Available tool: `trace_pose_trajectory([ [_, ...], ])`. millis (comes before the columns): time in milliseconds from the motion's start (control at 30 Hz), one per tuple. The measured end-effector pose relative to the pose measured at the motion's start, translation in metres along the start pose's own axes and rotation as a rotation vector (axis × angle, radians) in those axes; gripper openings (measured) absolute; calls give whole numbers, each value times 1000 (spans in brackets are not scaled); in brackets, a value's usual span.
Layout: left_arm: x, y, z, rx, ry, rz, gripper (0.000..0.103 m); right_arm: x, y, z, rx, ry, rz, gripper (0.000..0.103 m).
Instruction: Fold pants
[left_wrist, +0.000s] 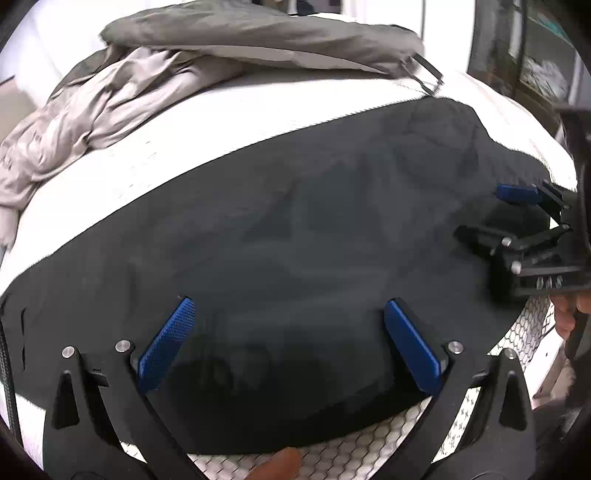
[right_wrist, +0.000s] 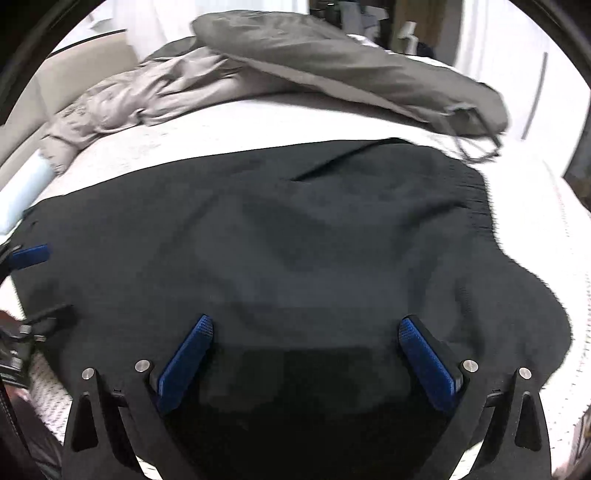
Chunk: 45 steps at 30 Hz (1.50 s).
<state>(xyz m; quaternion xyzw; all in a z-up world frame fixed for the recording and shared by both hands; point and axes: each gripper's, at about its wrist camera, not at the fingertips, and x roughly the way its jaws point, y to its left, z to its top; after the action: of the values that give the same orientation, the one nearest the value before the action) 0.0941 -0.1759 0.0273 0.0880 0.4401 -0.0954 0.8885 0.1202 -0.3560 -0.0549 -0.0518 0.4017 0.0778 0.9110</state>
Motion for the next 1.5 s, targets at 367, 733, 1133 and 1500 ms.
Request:
trace_pose_trajectory([
  [367, 10, 29, -34, 14, 23, 6, 102, -9, 7, -27, -125, 24, -114, 102],
  [733, -13, 148, -71, -189, 59, 52, 102, -48, -36, -44, 80, -1, -201, 102],
  [1133, 50, 189, 32, -191, 114, 0, 102, 18, 70, 72, -47, 52, -17, 102],
  [1500, 72, 280, 4, -181, 154, 126, 103, 59, 35, 77, -192, 93, -270, 102],
])
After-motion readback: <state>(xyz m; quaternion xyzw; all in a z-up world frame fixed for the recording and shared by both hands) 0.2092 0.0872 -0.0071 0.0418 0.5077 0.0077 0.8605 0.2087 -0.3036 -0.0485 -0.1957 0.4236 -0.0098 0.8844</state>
